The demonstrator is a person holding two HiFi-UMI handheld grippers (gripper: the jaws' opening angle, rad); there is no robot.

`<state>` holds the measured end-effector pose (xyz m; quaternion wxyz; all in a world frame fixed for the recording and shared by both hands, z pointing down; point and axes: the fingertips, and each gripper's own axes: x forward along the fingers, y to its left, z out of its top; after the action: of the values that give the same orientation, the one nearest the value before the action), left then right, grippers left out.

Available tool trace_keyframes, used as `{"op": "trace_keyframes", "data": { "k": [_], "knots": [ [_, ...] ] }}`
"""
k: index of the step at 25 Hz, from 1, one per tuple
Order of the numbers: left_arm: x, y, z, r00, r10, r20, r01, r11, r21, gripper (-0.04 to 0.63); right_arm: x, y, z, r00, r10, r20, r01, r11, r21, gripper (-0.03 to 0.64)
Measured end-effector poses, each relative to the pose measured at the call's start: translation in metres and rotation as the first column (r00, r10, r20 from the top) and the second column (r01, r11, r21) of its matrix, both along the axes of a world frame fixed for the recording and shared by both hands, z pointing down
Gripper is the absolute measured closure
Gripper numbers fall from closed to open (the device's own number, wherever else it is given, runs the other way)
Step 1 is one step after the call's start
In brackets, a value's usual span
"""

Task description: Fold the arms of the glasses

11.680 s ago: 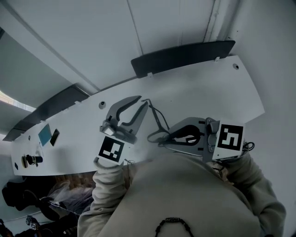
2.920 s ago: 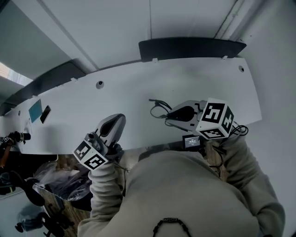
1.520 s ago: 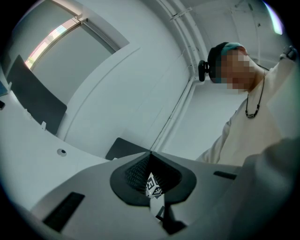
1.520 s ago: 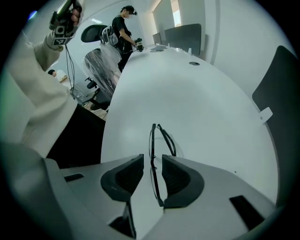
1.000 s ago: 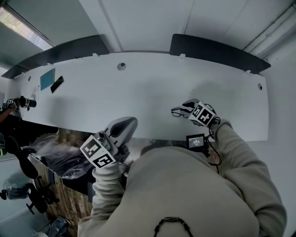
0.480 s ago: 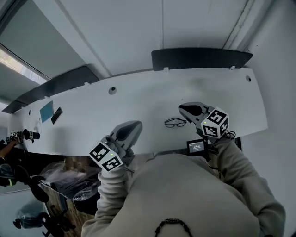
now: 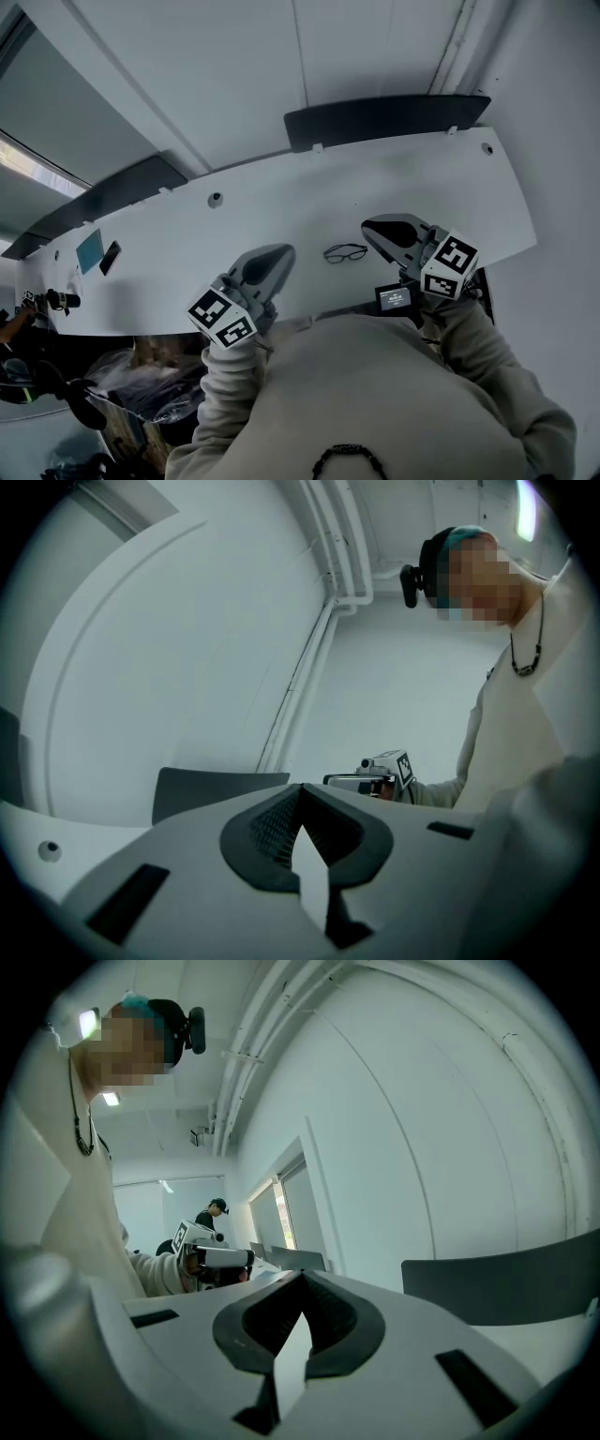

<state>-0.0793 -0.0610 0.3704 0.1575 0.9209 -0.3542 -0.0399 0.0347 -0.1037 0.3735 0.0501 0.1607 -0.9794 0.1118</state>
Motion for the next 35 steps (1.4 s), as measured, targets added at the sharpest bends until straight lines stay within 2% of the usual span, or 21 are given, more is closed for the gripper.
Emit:
{"op": "trace_keyframes", "data": {
  "k": [4, 35],
  "knots": [
    [0.008, 0.004, -0.003, 0.999, 0.032, 0.024, -0.033, 0.999, 0.015, 0.591, -0.001, 0.004, -0.001, 1.000, -0.014, 0.000, 0.014, 1.000, -0.001, 0.597],
    [-0.004, 0.001, 0.000, 1.000, 0.013, 0.010, -0.013, 1.000, 0.008, 0.591, -0.014, 0.008, -0.010, 0.999, -0.043, -0.013, 0.043, 0.999, 0.022, 0.597]
  ]
}}
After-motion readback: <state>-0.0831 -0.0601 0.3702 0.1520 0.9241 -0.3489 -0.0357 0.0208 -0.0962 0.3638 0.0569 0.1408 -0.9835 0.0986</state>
